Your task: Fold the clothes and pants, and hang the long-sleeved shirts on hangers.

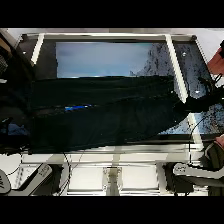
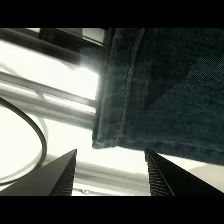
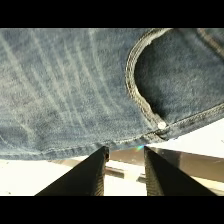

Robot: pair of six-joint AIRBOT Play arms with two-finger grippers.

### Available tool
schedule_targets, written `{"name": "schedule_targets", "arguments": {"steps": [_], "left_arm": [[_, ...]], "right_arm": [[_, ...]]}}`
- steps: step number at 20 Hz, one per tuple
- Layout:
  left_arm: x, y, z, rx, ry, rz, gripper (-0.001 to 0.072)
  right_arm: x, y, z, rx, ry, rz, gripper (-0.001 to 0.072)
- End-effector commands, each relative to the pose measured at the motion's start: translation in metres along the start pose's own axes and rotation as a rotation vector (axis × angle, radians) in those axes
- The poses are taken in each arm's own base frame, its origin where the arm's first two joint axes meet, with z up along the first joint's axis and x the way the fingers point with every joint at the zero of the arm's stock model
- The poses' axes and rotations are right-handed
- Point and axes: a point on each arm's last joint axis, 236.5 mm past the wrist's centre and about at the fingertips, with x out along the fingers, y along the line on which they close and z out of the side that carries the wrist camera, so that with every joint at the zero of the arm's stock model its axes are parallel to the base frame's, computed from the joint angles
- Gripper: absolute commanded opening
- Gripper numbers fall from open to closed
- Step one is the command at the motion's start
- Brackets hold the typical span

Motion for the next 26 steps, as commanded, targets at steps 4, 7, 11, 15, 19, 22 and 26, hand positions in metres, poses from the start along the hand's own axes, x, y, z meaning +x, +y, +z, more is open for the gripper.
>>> {"name": "schedule_targets", "arguments": {"steps": [4, 7, 11, 15, 19, 22, 26], "left_arm": [[0.016, -0.004, -0.002, -0.002, -0.01, -0.003, 0.0501], [0.022, -0.006, -0.002, -0.005, -0.017, -0.008, 0.0501], [0.028, -0.013, 0.002, -0.018, -0.041, -0.032, 0.0441], [0.034, -0.024, 0.001, 0.002, -0.043, -0.055, 0.0025], [0.019, 0.009, 0.004, 0.031, -0.044, 0.095, 0.0023], [-0.018, 0.049, 0.023, 0.0, -0.106, 0.252, 0.0023], [-0.041, 0.058, 0.04, -0.007, -0.167, 0.284, 0.0023]], "right_arm": [[0.0, 0.003, -0.004, 0.031, 0.015, 0.011, 0.036], [0.0, 0.003, -0.004, 0.054, 0.017, 0.013, 0.053], [0.0, 0.004, -0.005, 0.057, 0.02, 0.014, 0.053], [0.0, 0.002, -0.003, 0.056, 0.014, 0.007, 0.053], [-0.011, -0.022, 0.0, 0.003, 0.005, -0.108, 0.053], [-0.02, -0.029, 0.02, -0.08, -0.071, -0.134, 0.053], [0.001, -0.04, 0.027, -0.152, -0.049, -0.124, 0.0528]]}}
